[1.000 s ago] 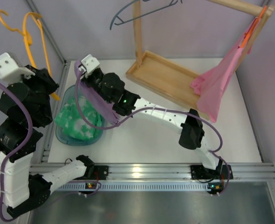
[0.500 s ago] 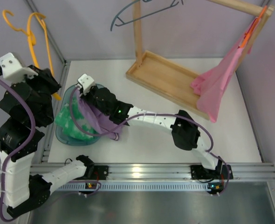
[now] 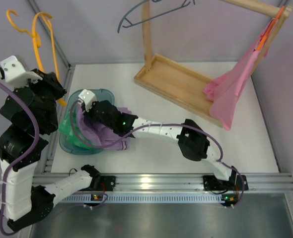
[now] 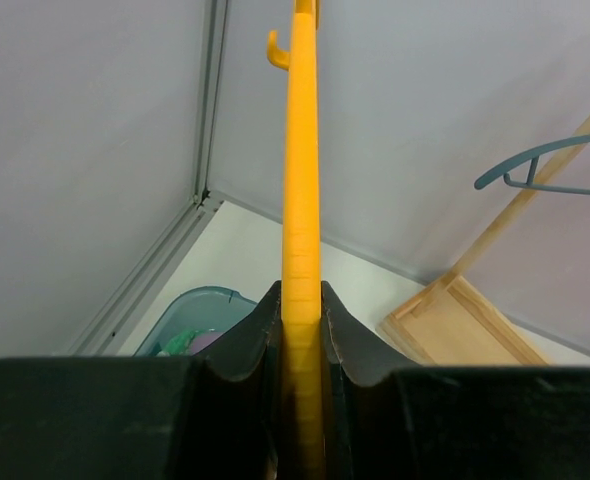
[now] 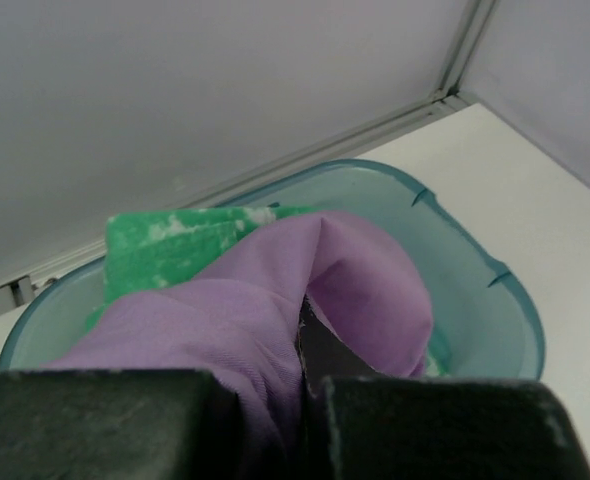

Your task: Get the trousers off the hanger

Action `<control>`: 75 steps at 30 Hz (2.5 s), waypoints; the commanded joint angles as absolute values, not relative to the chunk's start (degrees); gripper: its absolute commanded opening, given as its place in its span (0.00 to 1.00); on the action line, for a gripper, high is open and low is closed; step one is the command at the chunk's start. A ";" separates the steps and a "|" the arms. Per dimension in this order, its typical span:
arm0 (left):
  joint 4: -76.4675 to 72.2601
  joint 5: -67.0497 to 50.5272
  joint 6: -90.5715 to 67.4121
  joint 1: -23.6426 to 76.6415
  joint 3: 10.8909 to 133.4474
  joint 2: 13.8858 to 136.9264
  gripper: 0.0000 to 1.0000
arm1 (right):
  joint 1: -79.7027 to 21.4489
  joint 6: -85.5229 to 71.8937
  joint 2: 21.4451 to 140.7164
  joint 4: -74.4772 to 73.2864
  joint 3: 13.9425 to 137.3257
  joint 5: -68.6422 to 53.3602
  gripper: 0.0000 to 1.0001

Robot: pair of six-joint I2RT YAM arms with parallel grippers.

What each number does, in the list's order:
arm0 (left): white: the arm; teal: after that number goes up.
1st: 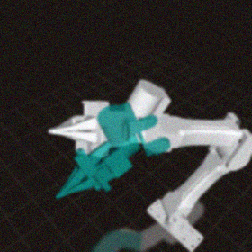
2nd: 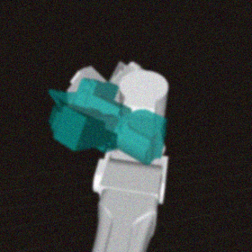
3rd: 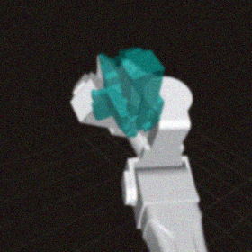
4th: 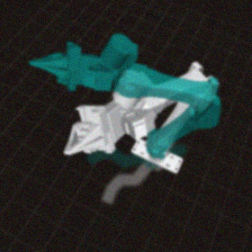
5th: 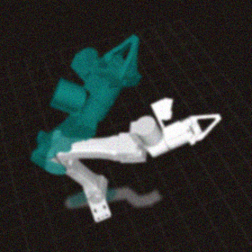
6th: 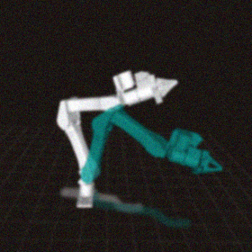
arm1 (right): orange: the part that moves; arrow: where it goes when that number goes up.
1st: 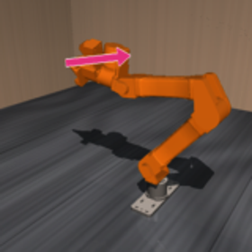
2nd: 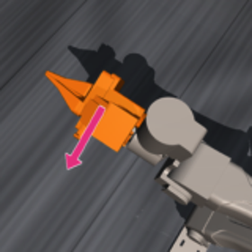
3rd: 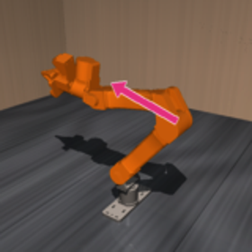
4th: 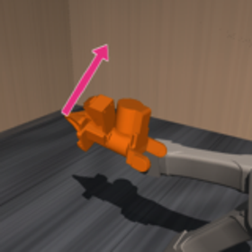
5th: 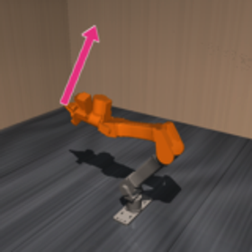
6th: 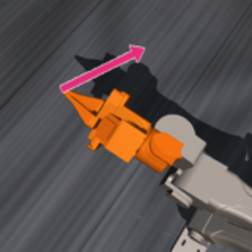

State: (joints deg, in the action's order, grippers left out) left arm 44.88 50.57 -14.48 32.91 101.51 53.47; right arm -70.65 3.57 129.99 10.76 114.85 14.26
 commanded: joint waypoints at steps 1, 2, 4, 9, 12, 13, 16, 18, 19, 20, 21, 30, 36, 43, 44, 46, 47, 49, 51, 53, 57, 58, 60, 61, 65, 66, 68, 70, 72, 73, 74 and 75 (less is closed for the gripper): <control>39.38 49.84 -12.66 32.78 103.18 52.47 0.00 | -71.54 0.35 132.10 12.57 117.07 8.36 0.00; 38.94 49.57 -12.48 32.70 103.27 52.64 0.00 | -71.63 0.96 132.80 11.09 116.98 7.04 0.00; 38.85 48.96 -12.13 32.78 103.36 53.09 0.00 | -72.16 3.06 132.89 9.50 116.20 4.58 0.02; 37.89 48.08 -12.39 32.78 101.61 52.91 0.00 | -73.04 7.91 132.89 -1.80 118.03 0.55 0.36; 37.44 48.25 -11.96 32.70 101.69 53.87 0.00 | -73.04 6.42 132.63 -6.83 122.25 -2.45 0.71; 37.35 48.34 -11.87 32.70 101.86 54.31 0.00 | -73.04 5.89 131.41 -7.46 123.04 -3.07 0.80; 36.83 48.51 -11.51 32.78 102.22 55.54 0.00 | -73.04 5.10 126.85 -8.78 121.30 -4.57 0.99; 36.47 48.60 -11.51 32.78 102.04 56.25 0.00 | -72.95 4.05 123.85 -8.35 119.10 -4.57 0.99; 35.87 48.69 -11.43 32.70 101.61 56.34 0.00 | -72.51 2.65 120.97 -8.09 117.18 -4.83 0.99; 35.69 48.69 -11.51 32.70 101.51 57.03 0.00 | -72.25 2.03 119.63 -8.17 116.46 -5.44 0.99; 35.60 48.69 -11.60 32.70 101.51 57.39 0.00 | -71.81 1.41 118.40 -8.52 116.11 -5.36 1.00; 34.80 48.08 -12.66 32.78 102.30 60.38 0.00 | -63.82 -7.72 99.07 -8.10 103.03 -2.38 0.99; 34.89 49.92 -13.27 32.70 101.25 60.82 0.00 | -59.33 -18.07 98.69 -6.51 95.36 -3.34 0.99; 36.39 48.87 -14.50 32.70 101.78 60.91 0.00 | -58.98 -30.30 108.44 -4.48 99.74 -7.91 0.99; 36.47 48.69 -14.50 32.70 101.69 60.91 0.00 | -58.89 -32.50 109.68 -5.53 100.97 -7.91 0.99; 36.47 48.34 -14.68 32.78 101.43 60.65 0.00 | -58.28 -38.04 114.05 -8.60 106.05 -7.21 0.99; 36.47 48.25 -14.85 32.70 101.34 60.47 0.00 | -58.27 -38.84 115.39 -11.83 107.91 -6.60 0.99; 36.56 48.25 -14.77 32.70 101.25 60.38 0.00 | -58.36 -39.81 118.98 -15.45 113.17 -5.45 0.99; 36.47 48.43 -14.59 32.70 100.99 60.03 0.00 | -58.53 -39.99 121.36 -18.71 116.78 -4.57 0.99; 36.48 48.43 -14.41 32.78 100.90 59.59 0.00 | -58.71 -40.08 122.60 -19.33 117.77 -4.57 0.99; 36.47 48.78 -13.89 32.78 100.81 59.33 0.00 | -59.41 -41.13 127.25 -23.09 122.50 -6.06 0.99; 36.39 48.87 -13.71 32.70 100.72 58.98 0.00 | -59.68 -40.61 127.96 -24.33 123.39 -6.15 1.00; 36.39 48.87 -13.62 32.78 100.64 58.71 0.00 | -60.11 -39.56 128.93 -25.83 124.54 -5.54 0.99; 36.39 48.87 -13.62 32.70 100.46 58.54 0.00 | -60.20 -39.38 128.94 -25.93 124.45 -5.28 0.99; 36.47 48.69 -13.62 32.70 99.84 58.10 0.00 | -60.21 -36.57 129.64 -28.38 125.68 -1.41 0.99; 36.39 48.60 -13.54 32.70 99.58 58.10 0.00 | -60.21 -36.30 129.90 -28.74 125.86 -1.06 0.99; 36.12 48.43 -13.62 32.70 99.41 58.10 0.00 | -60.21 -36.47 130.34 -28.83 126.03 -1.84 0.99; 35.60 48.08 -13.45 32.70 99.23 58.27 0.00 | -60.29 -36.74 132.09 -29.26 127.35 -4.20 0.99; 35.42 47.81 -13.45 32.70 99.23 58.36 0.00 | -60.38 -36.56 134.19 -30.14 130.23 -5.44 0.94; 35.25 47.90 -13.27 32.70 99.23 58.45 0.00 | -60.38 -36.39 134.64 -30.32 130.86 -6.75 0.92; 35.16 47.99 -13.10 32.70 99.23 58.53 0.00 | -60.47 -36.39 135.00 -30.06 131.04 -7.38 0.90; 35.07 47.99 -12.92 32.70 99.23 58.62 0.00 | -60.47 -36.39 135.00 -29.88 131.04 -7.99 0.83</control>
State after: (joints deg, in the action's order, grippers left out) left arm 38.96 48.40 -14.28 32.91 99.24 58.65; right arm -59.61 -37.04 134.30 -28.95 127.61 -5.26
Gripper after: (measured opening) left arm 0.194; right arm 0.864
